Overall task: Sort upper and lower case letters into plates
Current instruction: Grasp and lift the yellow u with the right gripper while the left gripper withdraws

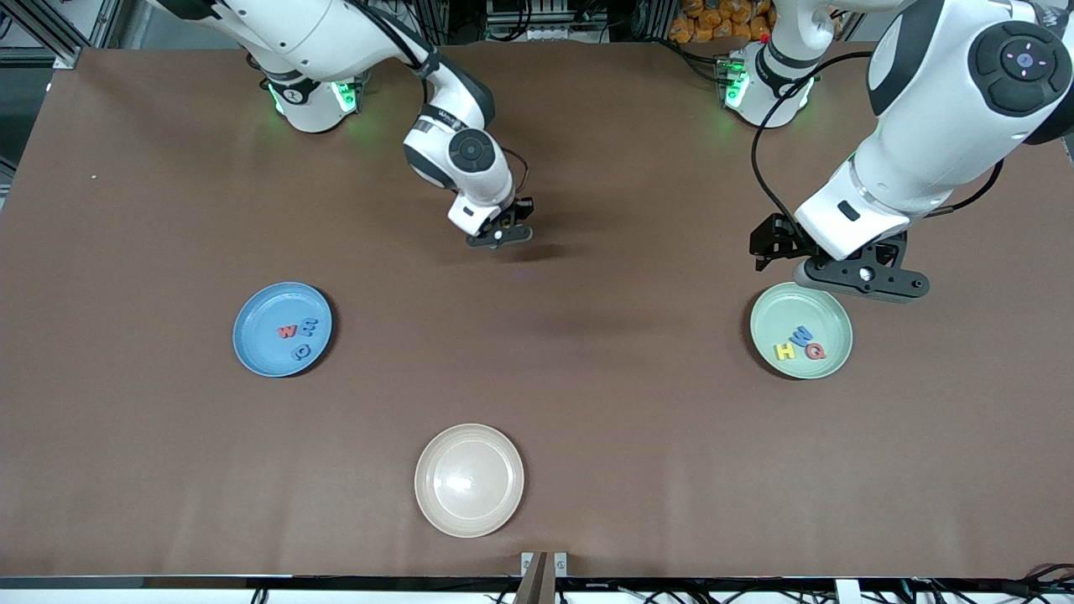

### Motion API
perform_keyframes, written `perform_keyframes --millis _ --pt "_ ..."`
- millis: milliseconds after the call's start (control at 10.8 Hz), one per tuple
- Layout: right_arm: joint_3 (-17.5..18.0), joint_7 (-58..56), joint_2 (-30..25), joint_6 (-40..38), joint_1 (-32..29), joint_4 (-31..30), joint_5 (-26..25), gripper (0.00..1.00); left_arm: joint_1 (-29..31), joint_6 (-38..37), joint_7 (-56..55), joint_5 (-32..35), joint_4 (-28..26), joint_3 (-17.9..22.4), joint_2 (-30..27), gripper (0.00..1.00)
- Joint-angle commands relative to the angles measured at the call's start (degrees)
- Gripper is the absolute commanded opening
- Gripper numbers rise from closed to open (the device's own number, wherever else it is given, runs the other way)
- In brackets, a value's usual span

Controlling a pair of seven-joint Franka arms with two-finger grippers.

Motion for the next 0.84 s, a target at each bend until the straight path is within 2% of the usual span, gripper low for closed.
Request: perform_keyframes --millis 0,186,279,372,558,744 --pt "4.31 0.84 -3.81 -4.17 -6.70 0.35 -0.83 0.00 -0.56 -0.81 0.74 0.56 -0.36 0.03 -0.50 1.00" --pt "12.82 0.40 -4.35 -7.94 -18.98 0.35 -0.82 0.00 -0.74 -0.81 1.44 0.65 -0.36 0.03 -0.59 1.00" --pt "14.87 0.05 -5.31 -11.87 -23.39 0.35 -0.82 0.00 -1.96 -0.72 1.53 0.48 -0.27 0.03 -0.24 1.00" --pt "15.15 -2.65 -6.53 -15.48 -26.40 0.44 -0.82 0.00 -3.36 -0.11 1.53 0.39 -0.27 0.03 -0.07 1.00" --pt "18.73 -10.81 -7.77 -20.24 -36.91 0.35 -0.82 0.00 -10.10 2.25 1.36 0.21 -0.27 0.03 2.21 1.00" --pt "18.85 -21.70 -8.21 -22.37 -46.51 0.35 -0.82 0.00 -15.65 6.81 1.97 0.21 -0.62 -0.06 5.37 1.00"
